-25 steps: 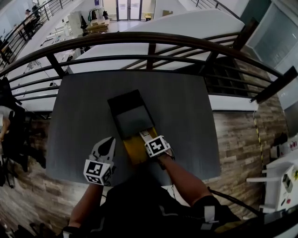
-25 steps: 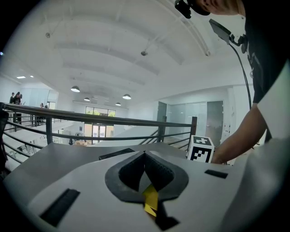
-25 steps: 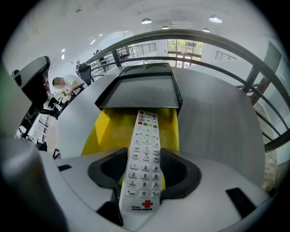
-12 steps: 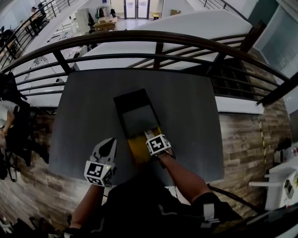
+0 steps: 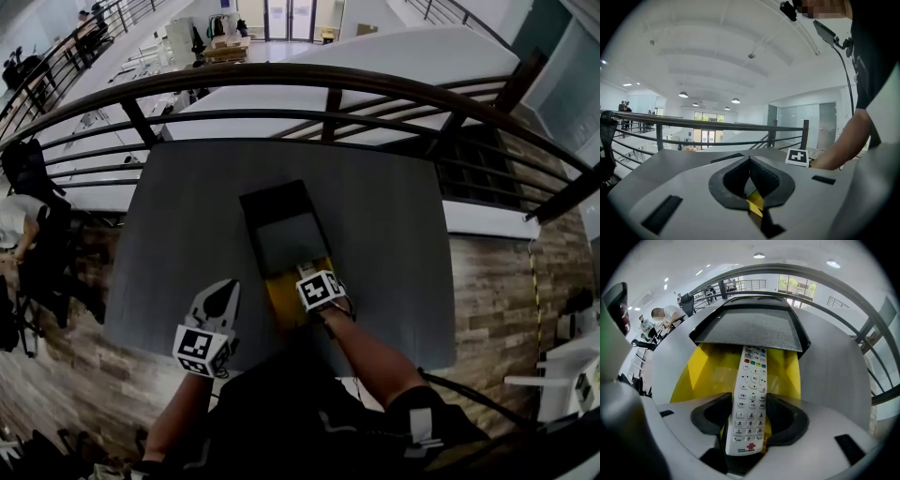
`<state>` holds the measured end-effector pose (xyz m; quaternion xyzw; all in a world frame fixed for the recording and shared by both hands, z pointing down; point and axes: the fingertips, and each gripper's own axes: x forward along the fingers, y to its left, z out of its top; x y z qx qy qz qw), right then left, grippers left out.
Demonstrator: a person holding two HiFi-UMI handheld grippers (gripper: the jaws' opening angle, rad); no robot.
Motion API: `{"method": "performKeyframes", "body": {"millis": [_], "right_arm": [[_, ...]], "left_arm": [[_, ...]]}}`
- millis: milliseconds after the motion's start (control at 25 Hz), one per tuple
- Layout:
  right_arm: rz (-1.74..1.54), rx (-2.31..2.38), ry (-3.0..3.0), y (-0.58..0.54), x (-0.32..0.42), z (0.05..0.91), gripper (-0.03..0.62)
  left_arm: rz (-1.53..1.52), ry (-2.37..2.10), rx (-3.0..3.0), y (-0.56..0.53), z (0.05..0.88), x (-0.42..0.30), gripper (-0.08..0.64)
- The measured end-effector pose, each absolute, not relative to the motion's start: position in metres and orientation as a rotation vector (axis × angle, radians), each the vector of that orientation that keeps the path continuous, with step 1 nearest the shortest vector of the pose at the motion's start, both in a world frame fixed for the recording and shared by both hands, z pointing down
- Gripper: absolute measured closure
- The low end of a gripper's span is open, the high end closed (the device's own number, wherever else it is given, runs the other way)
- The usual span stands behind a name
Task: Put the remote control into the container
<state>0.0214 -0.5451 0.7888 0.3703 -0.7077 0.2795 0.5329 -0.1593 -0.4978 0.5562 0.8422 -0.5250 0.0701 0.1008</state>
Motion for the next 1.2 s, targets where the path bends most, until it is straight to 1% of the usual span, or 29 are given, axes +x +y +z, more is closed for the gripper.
{"method": "performKeyframes", "body": {"millis": [240, 640, 920, 1080, 1200], "right_arm": [[0.658, 0.846, -1.748, -0.539, 0.014, 0.803, 0.360], [0.655, 0.888, -1.758, -0.537, 0.025, 0.786, 0.357], [0.685, 0.949, -1.830, -0.525, 0.031, 0.753, 0.359], [0.777, 0.930, -2.096, -0.518, -0.001, 0.720, 0.359], [0.693, 1.045, -2.210, -0.531, 0.013, 0.682, 0.360]], "left_arm": [[0.205, -1.585, 2.485, -0.491, 0.552, -0.160, 0.555], [0.210, -1.607, 2.483, -0.477, 0.547, -0.158, 0.555], [0.199, -1.617, 2.506, -0.464, 0.535, -0.150, 0.555], [0.188, -1.613, 2.525, -0.452, 0.527, -0.138, 0.555], [0.176, -1.608, 2.535, -0.445, 0.519, -0.126, 0.555]]}}
